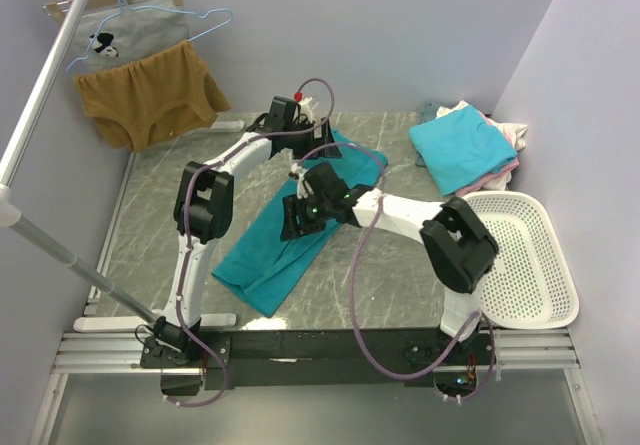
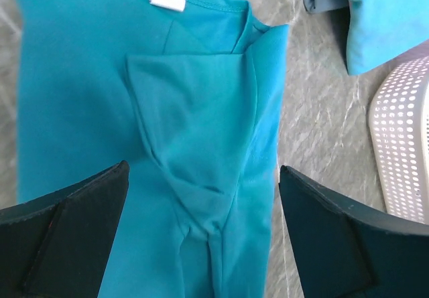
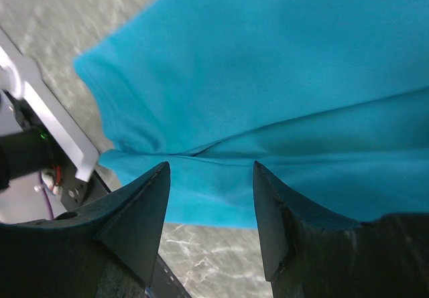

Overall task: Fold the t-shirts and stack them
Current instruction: Rotate the tshirt 90 degrees

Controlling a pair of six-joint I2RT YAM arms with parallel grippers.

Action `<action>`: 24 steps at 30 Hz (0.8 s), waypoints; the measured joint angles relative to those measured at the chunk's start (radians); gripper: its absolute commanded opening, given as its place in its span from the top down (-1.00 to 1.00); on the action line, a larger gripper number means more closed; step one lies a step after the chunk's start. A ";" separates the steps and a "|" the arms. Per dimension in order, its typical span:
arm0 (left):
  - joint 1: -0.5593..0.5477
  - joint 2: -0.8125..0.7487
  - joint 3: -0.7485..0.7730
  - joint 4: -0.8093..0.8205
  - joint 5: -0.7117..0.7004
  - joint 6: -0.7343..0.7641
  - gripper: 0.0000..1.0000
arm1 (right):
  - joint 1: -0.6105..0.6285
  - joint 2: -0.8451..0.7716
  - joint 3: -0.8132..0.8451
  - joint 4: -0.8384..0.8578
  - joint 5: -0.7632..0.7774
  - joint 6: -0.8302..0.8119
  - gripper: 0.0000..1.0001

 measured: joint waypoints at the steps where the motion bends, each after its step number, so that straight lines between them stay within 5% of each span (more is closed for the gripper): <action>1: 0.000 0.014 0.014 0.001 0.013 -0.001 -0.99 | 0.010 0.023 0.005 0.003 -0.008 0.003 -0.18; 12: 0.006 0.063 -0.031 0.014 -0.016 -0.035 -0.99 | 0.025 0.088 -0.011 -0.085 0.066 0.001 -0.19; 24: 0.018 -0.102 -0.294 0.093 -0.151 -0.092 -0.99 | 0.020 -0.009 -0.096 -0.193 0.235 -0.021 -0.20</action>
